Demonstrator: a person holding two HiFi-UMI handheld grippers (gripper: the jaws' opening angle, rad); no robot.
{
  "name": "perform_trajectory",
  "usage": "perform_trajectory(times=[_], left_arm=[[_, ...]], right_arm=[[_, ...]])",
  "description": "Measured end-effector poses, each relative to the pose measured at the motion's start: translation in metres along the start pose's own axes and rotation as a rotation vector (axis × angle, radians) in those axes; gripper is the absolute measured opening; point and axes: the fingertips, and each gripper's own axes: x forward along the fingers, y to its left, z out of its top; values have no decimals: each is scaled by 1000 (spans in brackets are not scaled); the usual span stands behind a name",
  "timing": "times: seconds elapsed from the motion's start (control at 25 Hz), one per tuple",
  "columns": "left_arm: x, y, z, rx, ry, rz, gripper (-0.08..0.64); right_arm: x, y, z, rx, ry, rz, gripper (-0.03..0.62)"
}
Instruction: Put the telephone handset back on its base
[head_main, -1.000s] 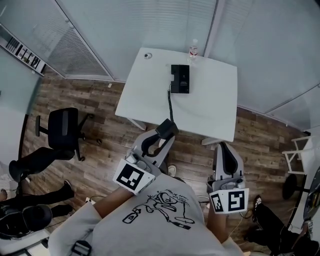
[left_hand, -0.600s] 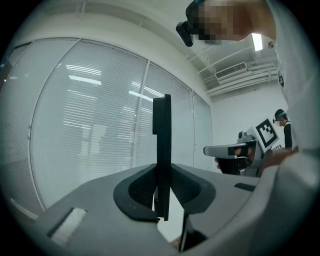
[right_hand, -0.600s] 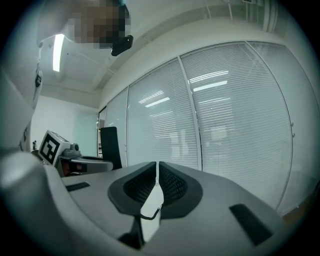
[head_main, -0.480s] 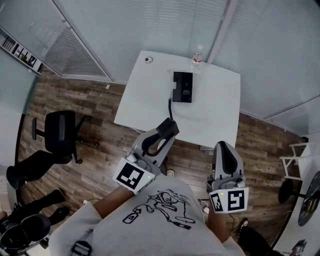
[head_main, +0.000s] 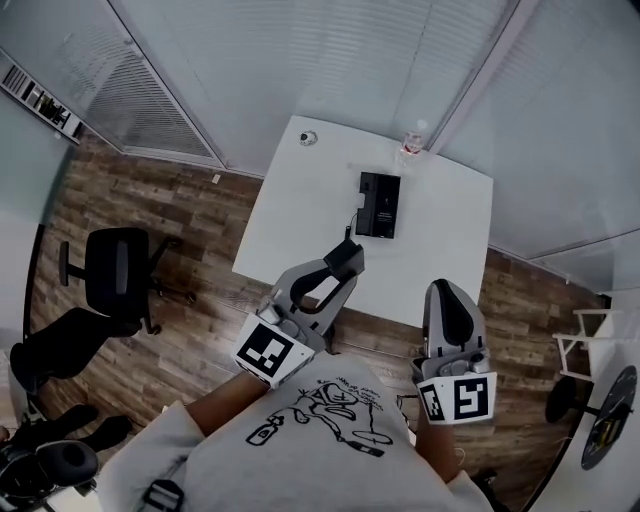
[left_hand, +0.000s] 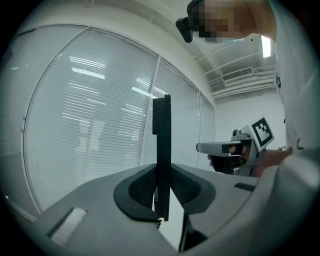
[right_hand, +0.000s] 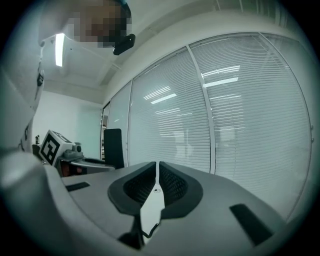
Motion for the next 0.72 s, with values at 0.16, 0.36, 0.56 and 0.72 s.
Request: perform_trajectory(times=[0.16, 0.36, 0.56, 0.72], left_arm=[[15, 28, 2, -4, 11, -16, 74], [35, 59, 2, -4, 23, -44, 74], [50, 84, 1, -7, 31, -61, 74], [63, 95, -3, -22, 47, -83, 74]], right_arm=[[35, 2, 5, -10, 6, 13, 15], [75, 1, 3, -24, 19, 34, 15], [105, 7, -4, -35, 33, 60, 17], [120, 10, -14, -29, 58, 85, 31]])
